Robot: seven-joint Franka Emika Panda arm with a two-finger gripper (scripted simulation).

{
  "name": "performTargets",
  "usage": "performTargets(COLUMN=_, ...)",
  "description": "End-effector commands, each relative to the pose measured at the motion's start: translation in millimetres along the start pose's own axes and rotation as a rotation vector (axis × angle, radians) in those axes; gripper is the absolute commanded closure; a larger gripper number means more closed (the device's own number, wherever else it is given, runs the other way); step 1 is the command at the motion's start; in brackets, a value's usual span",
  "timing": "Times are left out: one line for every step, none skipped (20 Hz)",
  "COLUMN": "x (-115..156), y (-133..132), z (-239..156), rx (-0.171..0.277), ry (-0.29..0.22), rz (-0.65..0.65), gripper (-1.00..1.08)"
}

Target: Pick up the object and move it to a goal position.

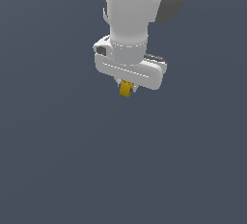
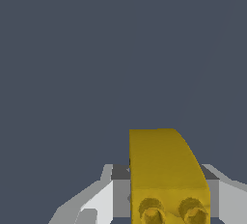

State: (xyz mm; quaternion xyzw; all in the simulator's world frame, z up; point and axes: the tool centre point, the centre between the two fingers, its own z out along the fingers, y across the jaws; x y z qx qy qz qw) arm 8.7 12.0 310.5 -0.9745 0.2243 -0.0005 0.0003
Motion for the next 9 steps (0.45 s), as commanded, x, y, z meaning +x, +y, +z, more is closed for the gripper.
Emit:
performTargets(x=-1.3, y=3.0, z=-15.4, rx=-0.001, ry=-0.001, rz=0.0, gripper=1.08)
performTargets(x=-1.5, y=3.8, z=-19.9, rx=-0.001, ry=-0.001, rz=0.0, gripper=1.08)
performTargets(x=-1.6, y=4.5, z=-23.9, rx=-0.001, ry=-0.001, rz=0.0, gripper=1.08)
performTargets(x=-1.7, y=5.0, z=-27.2, rx=-0.001, ry=-0.001, rz=0.0, gripper=1.08)
performTargets(x=-1.7, y=5.5, z=-29.9, rx=-0.001, ry=-0.001, rz=0.0, gripper=1.08)
performTargets(x=-1.7, y=5.9, z=-31.9, rx=-0.001, ry=-0.001, rz=0.0, gripper=1.08)
performTargets(x=-1.8, y=6.1, z=-33.4, rx=-0.001, ry=-0.001, rz=0.0, gripper=1.08)
performTargets(x=-1.8, y=6.3, z=-34.3, rx=-0.001, ry=-0.001, rz=0.0, gripper=1.08)
performTargets(x=-1.8, y=6.3, z=-34.6, rx=-0.001, ry=-0.001, rz=0.0, gripper=1.08)
